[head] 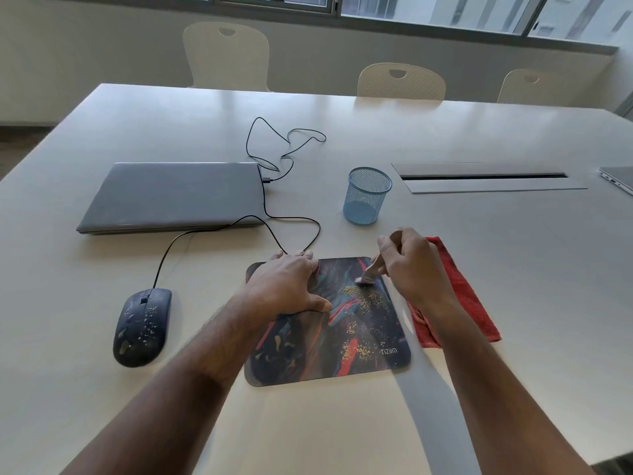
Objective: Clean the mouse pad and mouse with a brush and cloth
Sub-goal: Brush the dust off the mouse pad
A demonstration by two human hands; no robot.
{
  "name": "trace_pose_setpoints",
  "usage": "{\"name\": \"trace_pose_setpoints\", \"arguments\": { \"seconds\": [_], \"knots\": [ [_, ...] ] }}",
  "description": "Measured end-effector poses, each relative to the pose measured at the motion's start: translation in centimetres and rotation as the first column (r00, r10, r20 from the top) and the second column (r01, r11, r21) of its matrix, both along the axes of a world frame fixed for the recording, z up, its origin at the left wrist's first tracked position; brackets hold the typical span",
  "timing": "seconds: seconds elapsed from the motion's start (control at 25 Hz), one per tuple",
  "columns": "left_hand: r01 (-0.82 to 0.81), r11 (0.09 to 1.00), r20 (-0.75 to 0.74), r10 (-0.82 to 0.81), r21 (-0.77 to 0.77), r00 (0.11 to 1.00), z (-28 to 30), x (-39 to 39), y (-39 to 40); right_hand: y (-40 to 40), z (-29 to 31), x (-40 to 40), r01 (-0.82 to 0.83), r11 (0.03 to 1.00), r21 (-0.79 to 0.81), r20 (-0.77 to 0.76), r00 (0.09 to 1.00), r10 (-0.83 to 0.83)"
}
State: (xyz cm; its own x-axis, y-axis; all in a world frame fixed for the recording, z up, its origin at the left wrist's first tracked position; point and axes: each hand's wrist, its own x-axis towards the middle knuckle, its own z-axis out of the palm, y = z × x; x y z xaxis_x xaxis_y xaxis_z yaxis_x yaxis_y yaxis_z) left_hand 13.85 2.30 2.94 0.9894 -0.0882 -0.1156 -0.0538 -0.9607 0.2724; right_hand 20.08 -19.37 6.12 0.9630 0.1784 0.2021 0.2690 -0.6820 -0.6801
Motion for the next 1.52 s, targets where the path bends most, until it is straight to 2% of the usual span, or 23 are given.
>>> {"name": "trace_pose_setpoints", "arguments": {
  "seconds": [0.2,0.4,0.6,0.8,1.0,1.24,1.4,1.52],
  "knots": [
    [-0.005,1.0,-0.004,0.005,-0.003,1.0,-0.1,0.0,0.1,0.7,0.5,0.0,0.099,0.988,0.12,0.04,0.994,-0.105],
    [-0.019,1.0,-0.008,0.019,-0.006,1.0,-0.2,0.0,0.1,1.2,0.7,0.0,-0.028,1.0,0.009,-0.075,0.997,0.029],
    [-0.021,1.0,-0.011,0.021,-0.008,1.0,-0.3,0.0,0.1,1.3,1.3,0.0,0.063,0.99,0.126,-0.004,0.998,-0.063],
    [-0.021,1.0,-0.012,0.021,0.0,1.0,-0.2,-0.1,0.0,1.7,0.8,-0.3,-0.02,0.999,0.047,-0.124,0.992,0.026],
    [-0.021,1.0,-0.004,0.021,-0.005,1.0,0.1,-0.3,-0.1,1.9,1.0,-0.4,0.039,0.985,0.17,-0.048,0.998,-0.032],
    [-0.014,1.0,-0.018,0.013,-0.008,1.0,0.1,-0.2,0.0,2.1,1.1,-0.4,-0.043,0.997,0.061,-0.123,0.991,0.05],
    [-0.014,1.0,-0.014,0.014,-0.012,1.0,0.2,-0.3,0.0,2.3,1.3,-0.4,0.026,0.984,0.179,-0.067,0.998,-0.014],
    [-0.02,1.0,-0.015,0.02,-0.006,1.0,0.1,-0.3,-0.1,2.7,0.6,-1.2,-0.015,0.988,0.157,-0.08,0.996,0.027]
  ]
}}
